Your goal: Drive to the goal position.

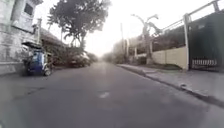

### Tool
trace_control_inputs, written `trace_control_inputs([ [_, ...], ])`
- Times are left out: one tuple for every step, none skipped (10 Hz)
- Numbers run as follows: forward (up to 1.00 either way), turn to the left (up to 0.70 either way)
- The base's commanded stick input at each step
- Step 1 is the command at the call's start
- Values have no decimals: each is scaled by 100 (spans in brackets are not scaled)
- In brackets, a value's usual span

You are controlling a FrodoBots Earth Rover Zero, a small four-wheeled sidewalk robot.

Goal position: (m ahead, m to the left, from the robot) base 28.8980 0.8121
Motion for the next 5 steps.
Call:
trace_control_inputs([
  [100, 3],
  [100, 3],
  [100, 3],
  [100, 3],
  [100, 3],
])
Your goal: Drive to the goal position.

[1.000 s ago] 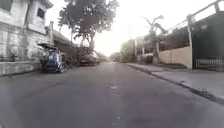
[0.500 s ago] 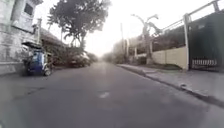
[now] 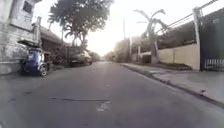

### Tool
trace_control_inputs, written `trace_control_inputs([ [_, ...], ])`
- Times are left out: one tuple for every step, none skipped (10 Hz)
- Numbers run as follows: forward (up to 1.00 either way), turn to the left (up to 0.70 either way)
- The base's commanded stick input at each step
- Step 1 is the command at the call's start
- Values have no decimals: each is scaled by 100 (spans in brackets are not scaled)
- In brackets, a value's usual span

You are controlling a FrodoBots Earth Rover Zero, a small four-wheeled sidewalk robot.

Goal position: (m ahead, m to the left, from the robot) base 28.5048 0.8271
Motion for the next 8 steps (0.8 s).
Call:
trace_control_inputs([
  [100, 3],
  [100, 3],
  [100, 3],
  [100, 3],
  [100, 3],
  [100, -34],
  [100, -37],
  [100, -37],
])
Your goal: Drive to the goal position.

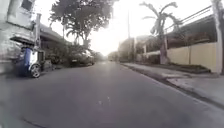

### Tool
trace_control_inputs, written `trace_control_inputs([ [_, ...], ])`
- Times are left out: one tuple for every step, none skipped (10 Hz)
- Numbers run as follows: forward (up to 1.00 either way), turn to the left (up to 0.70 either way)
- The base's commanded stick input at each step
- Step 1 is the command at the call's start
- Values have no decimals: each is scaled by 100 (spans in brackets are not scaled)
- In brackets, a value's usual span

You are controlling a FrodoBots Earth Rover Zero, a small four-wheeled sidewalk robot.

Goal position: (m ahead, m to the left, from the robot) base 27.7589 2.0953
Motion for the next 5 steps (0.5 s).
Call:
trace_control_inputs([
  [100, -37],
  [100, -37],
  [100, -37],
  [100, -37],
  [100, -34],
])
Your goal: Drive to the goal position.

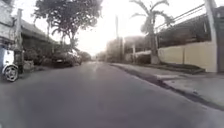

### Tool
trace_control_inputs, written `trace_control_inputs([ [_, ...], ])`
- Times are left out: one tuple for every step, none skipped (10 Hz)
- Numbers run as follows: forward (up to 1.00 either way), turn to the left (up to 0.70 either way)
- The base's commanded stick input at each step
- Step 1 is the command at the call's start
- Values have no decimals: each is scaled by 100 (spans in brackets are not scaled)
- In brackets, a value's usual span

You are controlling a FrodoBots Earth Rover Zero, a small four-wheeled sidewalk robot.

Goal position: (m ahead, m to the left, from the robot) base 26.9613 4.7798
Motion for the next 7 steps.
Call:
trace_control_inputs([
  [100, -8],
  [100, 4],
  [100, 4],
  [100, 4],
  [100, 4],
  [100, 4],
  [100, 4],
])
